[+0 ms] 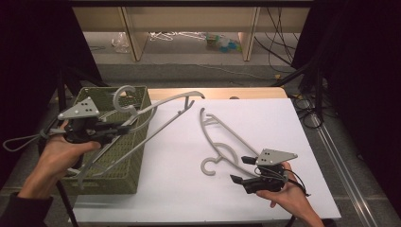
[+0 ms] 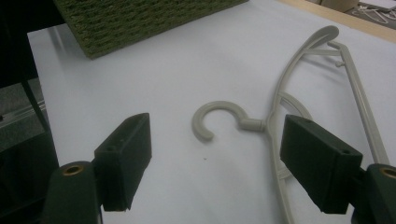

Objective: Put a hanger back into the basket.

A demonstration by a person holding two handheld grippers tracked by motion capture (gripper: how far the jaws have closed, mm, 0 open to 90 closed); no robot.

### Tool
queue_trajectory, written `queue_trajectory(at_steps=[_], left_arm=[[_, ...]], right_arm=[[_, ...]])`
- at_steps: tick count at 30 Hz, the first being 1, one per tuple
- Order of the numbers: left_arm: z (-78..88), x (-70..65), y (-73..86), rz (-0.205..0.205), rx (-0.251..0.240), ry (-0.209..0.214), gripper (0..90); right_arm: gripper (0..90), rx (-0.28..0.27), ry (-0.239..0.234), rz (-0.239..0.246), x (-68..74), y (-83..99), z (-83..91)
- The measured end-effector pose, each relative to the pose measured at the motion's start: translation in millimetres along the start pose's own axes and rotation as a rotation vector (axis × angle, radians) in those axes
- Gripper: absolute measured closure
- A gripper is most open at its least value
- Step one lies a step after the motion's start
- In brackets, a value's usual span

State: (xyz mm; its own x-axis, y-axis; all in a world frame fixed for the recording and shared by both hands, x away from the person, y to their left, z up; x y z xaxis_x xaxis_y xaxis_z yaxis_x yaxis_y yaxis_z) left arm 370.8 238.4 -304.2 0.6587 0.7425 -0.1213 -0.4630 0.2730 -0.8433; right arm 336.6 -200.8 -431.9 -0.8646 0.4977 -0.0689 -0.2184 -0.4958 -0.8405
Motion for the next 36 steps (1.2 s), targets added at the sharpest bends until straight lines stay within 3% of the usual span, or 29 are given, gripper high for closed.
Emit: queue_trajectory(at_steps=[13, 21, 30, 32, 36], left_arm=[[13.6, 50.5, 11.5, 0.096, -0.026, -0.103, 78.9], [22.3, 70.5, 15.5, 0.085, -0.022, -0.146, 78.9], [33.5, 98.3, 19.9, 0.131, -0.044, -0.219, 78.9], [35.6, 102.8, 22.7, 0.157, -0.033, -0.235, 78.9], [39.5, 113.3, 26.3, 0.152, -0.013, -0.276, 78.9]], right_arm=[[26.0, 0.003, -0.003, -0.001, -1.2, 1.4, -0.4], [26.0, 0.015, -0.012, -0.002, -0.7, 3.2, -2.3], [26.0, 0.017, -0.012, -0.002, -0.8, 4.0, -3.0], [26.0, 0.02, -0.015, -0.003, -0.5, 4.2, -3.4], [26.0, 0.022, -0.018, 0.003, -1.3, 5.4, -4.8]])
Point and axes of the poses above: each handheld gripper's, and its own axes: z roughly backward along the jaws, y roughly out of its underside, x roughly to its left, the point moved 3 cm from there along -z, roughly forward along the jaws, and after that the axes turned 8 degrees about z, right-handed, at the moved point
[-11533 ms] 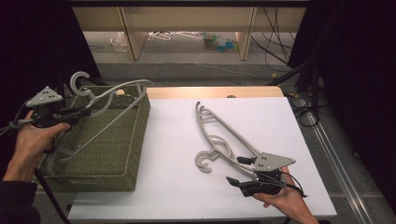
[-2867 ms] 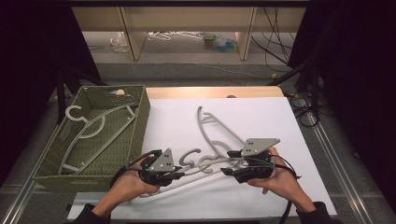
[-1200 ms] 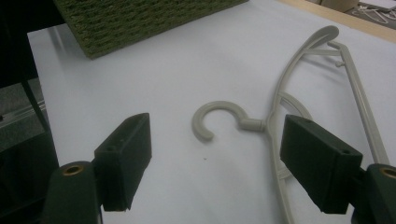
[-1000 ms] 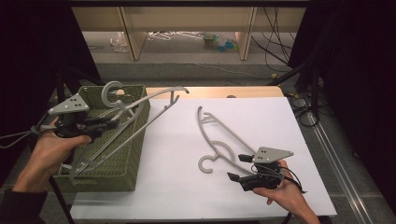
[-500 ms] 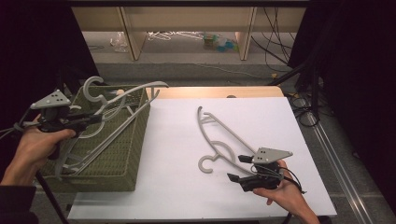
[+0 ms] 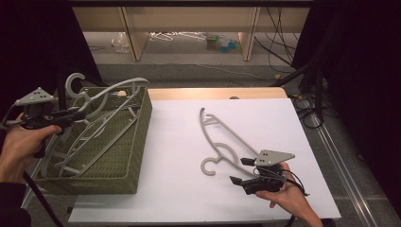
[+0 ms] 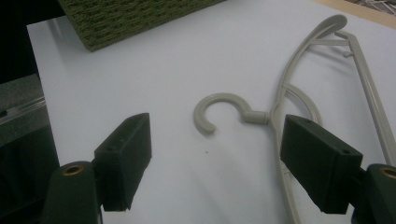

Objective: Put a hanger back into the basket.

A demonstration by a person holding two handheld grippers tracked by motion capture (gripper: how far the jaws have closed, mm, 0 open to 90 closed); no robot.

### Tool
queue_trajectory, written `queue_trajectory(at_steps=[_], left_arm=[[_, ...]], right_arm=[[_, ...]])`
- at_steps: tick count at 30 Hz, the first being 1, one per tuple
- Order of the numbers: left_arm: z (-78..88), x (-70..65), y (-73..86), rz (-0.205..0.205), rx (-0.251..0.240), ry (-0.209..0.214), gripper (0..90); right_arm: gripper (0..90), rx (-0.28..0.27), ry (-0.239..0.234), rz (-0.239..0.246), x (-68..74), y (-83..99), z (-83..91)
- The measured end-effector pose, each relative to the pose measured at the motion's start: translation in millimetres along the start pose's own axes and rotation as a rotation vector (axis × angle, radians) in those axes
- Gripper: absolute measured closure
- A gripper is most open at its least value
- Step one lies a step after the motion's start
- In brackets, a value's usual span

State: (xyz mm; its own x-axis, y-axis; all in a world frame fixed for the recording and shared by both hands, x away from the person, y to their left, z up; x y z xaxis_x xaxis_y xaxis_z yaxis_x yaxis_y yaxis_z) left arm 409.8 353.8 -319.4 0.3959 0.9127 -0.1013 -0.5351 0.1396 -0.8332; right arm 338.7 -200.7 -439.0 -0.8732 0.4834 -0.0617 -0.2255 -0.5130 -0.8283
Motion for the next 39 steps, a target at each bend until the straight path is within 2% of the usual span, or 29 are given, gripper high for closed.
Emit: queue_trajectory(at_steps=[1, 5, 10, 12, 18, 20, 21, 23, 25, 27, 29, 30, 32, 33, 34, 36, 39], left_arm=[[-0.1, 2.9, 0.6, -0.013, 0.01, -0.015, 78.9], [-3.5, 10.4, 3.2, -0.021, 0.03, -0.045, 78.9], [-9.6, 12.1, 5.9, -0.049, 0.063, -0.034, 78.9], [-8.3, 15.6, 6.1, -0.116, 0.122, -0.041, 78.9], [-21.2, 18.8, 9.4, -0.116, 0.156, -0.042, 78.9], [-29.5, 16.5, 10.9, -0.082, 0.125, -0.038, 78.9], [-29.8, 18.6, 10.9, -0.128, 0.165, -0.037, 78.9], [-35.8, 19.0, 12.4, -0.124, 0.153, -0.035, 78.8], [-37.0, 21.8, 13.2, -0.117, 0.16, -0.043, 78.9], [-36.8, 25.2, 15.8, -0.094, 0.146, -0.038, 78.8], [-37.5, 28.7, 19.5, -0.105, 0.156, -0.037, 78.7], [-41.6, 27.4, 23.1, -0.05, 0.123, -0.031, 78.7], [-42.7, 30.4, 27.3, -0.035, 0.128, -0.025, 78.7], [-42.5, 33.0, 29.9, -0.043, 0.142, -0.023, 78.7], [-44.1, 33.4, 32.6, -0.031, 0.136, -0.025, 78.7], [-45.9, 34.3, 37.9, -0.054, 0.149, -0.029, 78.6], [-47.2, 34.3, 44.1, -0.041, 0.157, -0.013, 78.8]], right_arm=[[26.0, -0.001, -0.001, -0.002, 0.0, -0.1, 0.1], [26.0, 0.002, -0.005, -0.001, 0.7, -0.2, 0.5], [25.7, 0.006, -0.003, 0.004, 0.2, 0.6, -0.2], [25.7, 0.002, 0.003, 0.004, -0.2, 0.3, -0.1], [25.7, 0.002, -0.002, 0.001, 0.4, -0.1, 0.0], [25.7, 0.005, -0.006, 0.001, 0.6, 0.1, 0.0], [25.7, 0.005, -0.006, 0.001, 0.5, 0.1, 0.0], [25.7, 0.004, -0.004, 0.003, 0.1, 0.1, 0.1], [25.7, 0.004, 0.002, 0.006, -0.3, 0.5, 0.0], [25.7, 0.005, -0.003, 0.006, -0.3, 0.5, -0.3], [25.7, 0.006, -0.003, 0.004, 0.4, 0.6, -0.9], [25.7, 0.006, -0.004, 0.005, 0.7, 0.6, -1.2], [25.7, 0.005, -0.003, 0.008, 0.8, 0.2, -1.5], [25.7, 0.006, -0.005, 0.005, 1.1, 0.2, -1.3], [25.7, 0.007, -0.004, 0.003, 1.1, 0.3, -1.2], [25.7, 0.006, -0.003, 0.005, 0.7, 0.5, -1.1], [25.7, 0.009, -0.004, 0.003, -0.1, 0.7, -0.7]])
Point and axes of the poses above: each handheld gripper's, and its own axes: z roughly backward along the jaws, y roughly out of its underside, x roughly to its left, the point moved 3 cm from there along -z, roughly forward along the jaws, and after that the axes turned 8 degrees about z, right-handed, at the moved point
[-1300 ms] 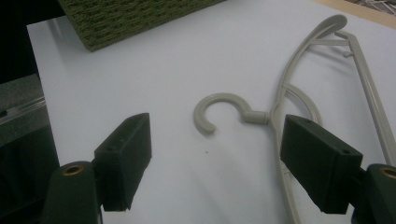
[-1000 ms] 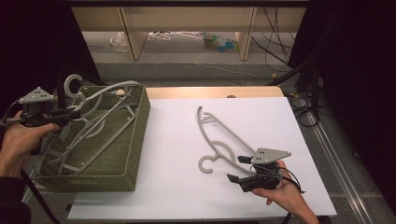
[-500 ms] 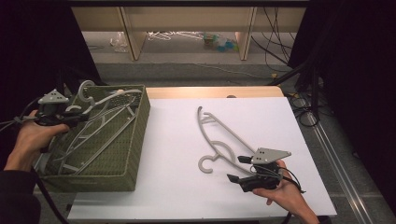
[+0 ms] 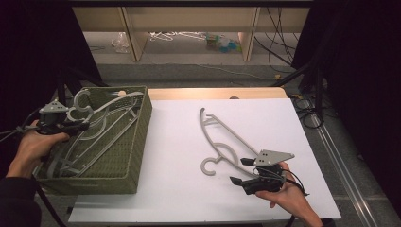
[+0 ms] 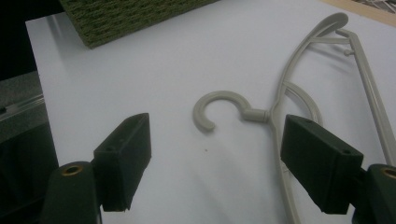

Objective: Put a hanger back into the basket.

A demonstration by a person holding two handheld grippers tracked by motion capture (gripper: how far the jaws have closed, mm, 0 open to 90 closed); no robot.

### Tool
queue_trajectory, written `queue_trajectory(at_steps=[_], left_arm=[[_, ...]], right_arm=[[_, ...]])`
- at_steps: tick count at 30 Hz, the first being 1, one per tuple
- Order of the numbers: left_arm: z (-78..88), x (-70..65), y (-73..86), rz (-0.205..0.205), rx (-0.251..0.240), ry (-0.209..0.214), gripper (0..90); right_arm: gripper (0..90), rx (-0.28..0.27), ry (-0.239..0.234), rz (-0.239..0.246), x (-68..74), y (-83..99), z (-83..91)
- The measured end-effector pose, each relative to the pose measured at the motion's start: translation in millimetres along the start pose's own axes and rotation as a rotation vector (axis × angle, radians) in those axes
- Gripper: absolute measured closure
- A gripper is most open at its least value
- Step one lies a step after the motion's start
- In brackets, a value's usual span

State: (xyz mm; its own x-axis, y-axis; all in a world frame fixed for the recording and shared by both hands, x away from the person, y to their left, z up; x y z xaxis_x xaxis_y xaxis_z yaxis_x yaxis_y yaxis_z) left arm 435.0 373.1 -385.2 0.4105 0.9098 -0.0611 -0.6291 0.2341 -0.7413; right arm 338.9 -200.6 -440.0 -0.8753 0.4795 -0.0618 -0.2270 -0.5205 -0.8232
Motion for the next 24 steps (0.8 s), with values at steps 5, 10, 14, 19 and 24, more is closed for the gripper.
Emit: queue_trajectory(at_steps=[5, 10, 14, 19, 24], left_arm=[[-3.9, -1.9, 5.1, -0.01, 0.022, 0.015, 78.9], [-10.2, 0.5, 6.7, -0.042, 0.082, 0.0, 78.8], [-20.6, 1.2, 11.0, -0.016, 0.09, 0.009, 78.8], [-30.4, 5.3, 18.9, 0.058, 0.113, -0.033, 77.2], [-33.5, 10.5, 23.6, 0.122, 0.095, -0.061, 73.5]], right_arm=[[25.7, 0.0, 0.003, 0.002, 0.2, 0.1, -0.3], [25.7, 0.005, 0.004, -0.001, -0.3, 1.0, -1.0], [25.7, 0.004, 0.003, 0.004, 0.0, 0.7, -0.6], [25.7, 0.005, 0.004, 0.001, -0.4, 1.0, -0.9], [25.7, 0.005, 0.003, 0.001, -0.3, 0.8, -0.8]])
Point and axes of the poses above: each handheld gripper's, and its own axes: z roughly backward along the jaws, y roughly out of its underside, x roughly to its left, the point moved 3 cm from there along -z, roughly forward along the jaws, and after that the axes turned 8 degrees about z, right-handed, at the moved point
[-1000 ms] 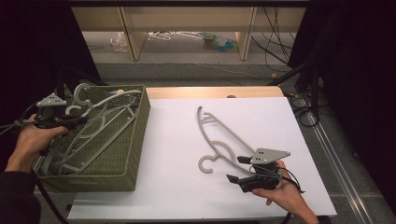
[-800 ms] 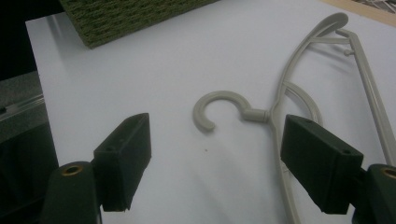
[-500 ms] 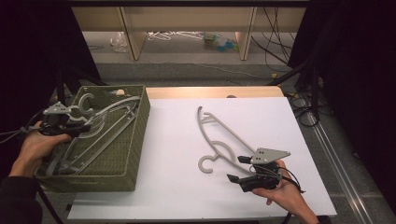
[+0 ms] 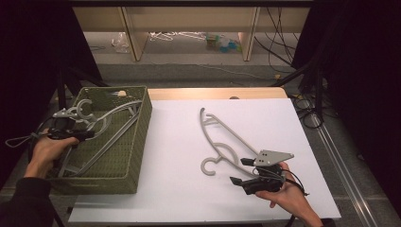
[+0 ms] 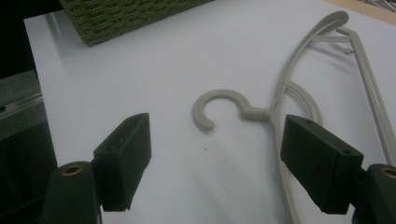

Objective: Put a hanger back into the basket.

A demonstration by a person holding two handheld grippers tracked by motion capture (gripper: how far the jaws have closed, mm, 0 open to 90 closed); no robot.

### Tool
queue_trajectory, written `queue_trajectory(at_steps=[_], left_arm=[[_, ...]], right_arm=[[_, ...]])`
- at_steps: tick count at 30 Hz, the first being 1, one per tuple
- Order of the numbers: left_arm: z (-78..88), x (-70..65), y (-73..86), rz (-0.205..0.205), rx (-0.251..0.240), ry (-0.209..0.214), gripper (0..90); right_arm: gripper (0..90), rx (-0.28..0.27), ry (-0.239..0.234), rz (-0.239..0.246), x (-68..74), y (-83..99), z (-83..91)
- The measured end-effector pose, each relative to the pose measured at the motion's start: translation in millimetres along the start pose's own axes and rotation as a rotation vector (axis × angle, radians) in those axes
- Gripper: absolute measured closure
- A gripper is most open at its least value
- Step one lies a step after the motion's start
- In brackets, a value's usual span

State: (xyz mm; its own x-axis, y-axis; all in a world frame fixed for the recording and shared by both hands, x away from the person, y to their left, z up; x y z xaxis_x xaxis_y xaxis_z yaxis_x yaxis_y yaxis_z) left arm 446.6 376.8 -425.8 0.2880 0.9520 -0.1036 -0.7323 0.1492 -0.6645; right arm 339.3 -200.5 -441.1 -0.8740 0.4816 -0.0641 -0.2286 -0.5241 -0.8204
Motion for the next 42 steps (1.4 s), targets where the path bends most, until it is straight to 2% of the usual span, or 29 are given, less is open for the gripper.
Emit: queue_trajectory(at_steps=[3, 5, 7, 9, 11, 15, 21, 22, 24, 26, 30, 33, 35, 37, 38, 42], left_arm=[[-1.9, 2.4, 1.0, 0.039, -0.004, -0.018, 71.2], [-2.8, 5.1, 1.3, 0.052, -0.01, -0.052, 68.7], [-2.9, 7.4, 2.2, 0.066, 0.001, -0.069, 67.8], [-2.7, 10.2, 2.7, 0.084, -0.006, -0.109, 68.6], [-1.4, 12.6, 3.1, 0.101, -0.007, -0.099, 66.6], [6.0, 11.1, 1.8, 0.099, -0.037, -0.1, 63.6], [21.8, -3.4, -1.4, 0.078, -0.103, -0.067, 53.3], [25.8, -8.2, -2.4, 0.076, -0.123, -0.063, 51.1], [31.6, -20.6, -4.4, 0.107, -0.192, -0.037, 46.8], [38.3, -31.4, -5.0, 0.098, -0.219, -0.014, 43.8], [48.5, -55.5, -4.0, 0.064, -0.257, 0.022, 39.0], [52.8, -76.7, -1.9, 0.063, -0.295, 0.085, 35.1], [53.4, -95.9, 0.6, 0.06, -0.318, 0.152, 32.3], [52.6, -109.7, 2.3, 0.042, -0.332, 0.187, 31.1], [52.3, -113.6, 2.7, 0.035, -0.335, 0.195, 30.2], [50.5, -143.5, 6.3, -0.01, -0.356, 0.245, 27.6]], right_arm=[[25.7, 0.006, 0.001, -0.003, 0.0, 1.0, 0.0], [25.7, 0.004, 0.003, -0.002, -0.6, 1.0, -0.3], [25.7, 0.006, 0.001, -0.005, -0.4, 1.4, -0.2], [25.7, 0.005, 0.002, -0.003, -0.8, 1.5, -0.7], [25.7, 0.006, 0.002, -0.003, -0.7, 1.7, -0.8], [25.7, 0.01, 0.0, -0.007, -1.3, 2.2, -0.9], [25.7, 0.015, -0.002, -0.012, -1.2, 3.0, -2.1], [25.7, 0.016, -0.003, -0.012, -1.0, 3.1, -2.2], [25.7, 0.018, 0.0, -0.01, -1.2, 3.6, -2.3], [25.4, 0.017, 0.0, -0.01, -1.7, 3.7, -2.4], [24.9, 0.014, 0.008, -0.012, -2.3, 4.4, -3.0], [24.5, 0.016, 0.007, -0.011, -2.3, 4.9, -3.2], [23.3, 0.014, 0.013, -0.017, -2.5, 4.7, -3.3], [23.3, 0.012, 0.016, -0.017, -2.9, 5.1, -3.3], [23.3, 0.011, 0.017, -0.016, -3.2, 5.4, -3.3], [23.0, 0.006, 0.018, -0.022, -3.6, 5.4, -3.2]])
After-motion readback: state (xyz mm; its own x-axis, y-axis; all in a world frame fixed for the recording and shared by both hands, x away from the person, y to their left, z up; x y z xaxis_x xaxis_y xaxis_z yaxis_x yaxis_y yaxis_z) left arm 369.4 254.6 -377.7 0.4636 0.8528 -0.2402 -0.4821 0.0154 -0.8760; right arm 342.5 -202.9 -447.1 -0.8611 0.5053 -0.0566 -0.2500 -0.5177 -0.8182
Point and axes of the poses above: each handheld gripper's, and its own axes: z roughly backward along the jaws, y roughly out of its underside, x roughly to its left, the point moved 3 cm from there along -z, roughly forward along the jaws, and after that the axes turned 8 degrees about z, right-handed, at the moved point
